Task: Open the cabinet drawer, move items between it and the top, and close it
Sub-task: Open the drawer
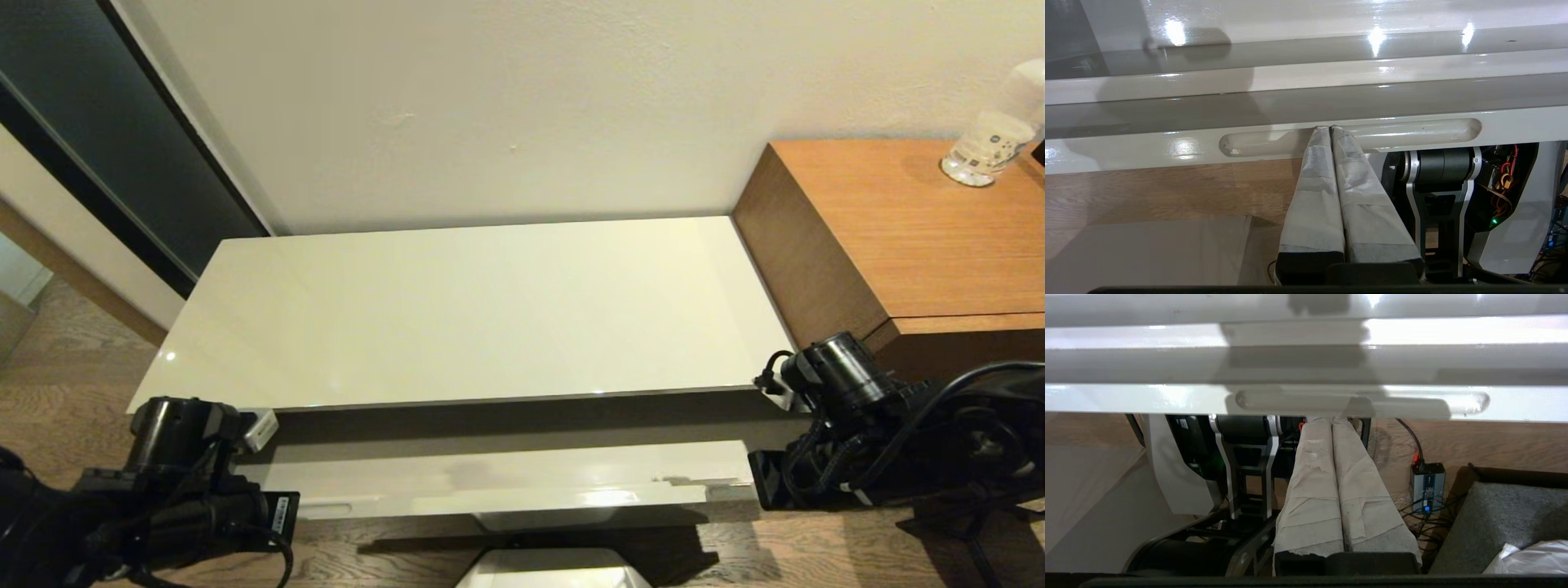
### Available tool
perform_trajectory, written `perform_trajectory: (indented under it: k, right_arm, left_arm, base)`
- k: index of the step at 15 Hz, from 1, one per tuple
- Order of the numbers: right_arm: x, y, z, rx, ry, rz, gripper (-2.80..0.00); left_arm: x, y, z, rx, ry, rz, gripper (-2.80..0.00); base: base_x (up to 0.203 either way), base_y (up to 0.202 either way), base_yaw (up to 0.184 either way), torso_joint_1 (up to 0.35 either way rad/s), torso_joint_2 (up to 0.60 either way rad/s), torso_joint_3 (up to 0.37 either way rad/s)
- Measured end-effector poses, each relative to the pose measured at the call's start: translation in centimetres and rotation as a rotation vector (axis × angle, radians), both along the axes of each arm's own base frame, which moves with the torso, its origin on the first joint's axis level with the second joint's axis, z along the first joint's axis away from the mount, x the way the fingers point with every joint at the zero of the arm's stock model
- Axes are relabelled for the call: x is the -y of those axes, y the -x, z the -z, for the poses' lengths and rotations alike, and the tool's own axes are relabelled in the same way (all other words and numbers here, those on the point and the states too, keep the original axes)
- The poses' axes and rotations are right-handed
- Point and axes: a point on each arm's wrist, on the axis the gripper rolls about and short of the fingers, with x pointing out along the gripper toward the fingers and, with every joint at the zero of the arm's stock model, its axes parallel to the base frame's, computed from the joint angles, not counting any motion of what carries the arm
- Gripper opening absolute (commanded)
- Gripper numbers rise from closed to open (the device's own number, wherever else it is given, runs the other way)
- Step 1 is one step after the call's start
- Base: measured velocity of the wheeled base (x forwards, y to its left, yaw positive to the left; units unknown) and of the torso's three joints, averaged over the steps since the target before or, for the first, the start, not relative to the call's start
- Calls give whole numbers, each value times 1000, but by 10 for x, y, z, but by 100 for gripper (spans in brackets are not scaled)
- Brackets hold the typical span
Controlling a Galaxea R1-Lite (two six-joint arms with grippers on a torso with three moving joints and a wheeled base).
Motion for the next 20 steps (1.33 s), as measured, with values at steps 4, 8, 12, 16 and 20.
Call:
perform_trajectory:
  k: [4, 8, 12, 16, 20]
  right_arm:
    - [1, 2, 2, -7, 3, 0, -280]
    - [0, -1, 2, -8, -5, -4, -280]
    - [-1, -2, 5, -19, -2, -5, -280]
    - [-1, -3, 11, -42, 5, -4, -280]
    - [-1, -4, 13, -50, 5, -6, -280]
  left_arm:
    - [0, 2, 0, 0, 2, -1, -280]
    - [0, 3, 0, -2, 2, 0, -280]
    - [0, 3, 0, -4, 2, 1, -280]
    - [1, 5, 2, -7, 1, 6, -280]
    - [1, 7, 2, -15, 1, 8, -280]
  base:
    - [0, 0, 0, 0, 0, 0]
    - [0, 0, 0, 0, 0, 0]
    - [0, 0, 0, 0, 0, 0]
    - [0, 0, 0, 0, 0, 0]
    - [0, 0, 0, 0, 0, 0]
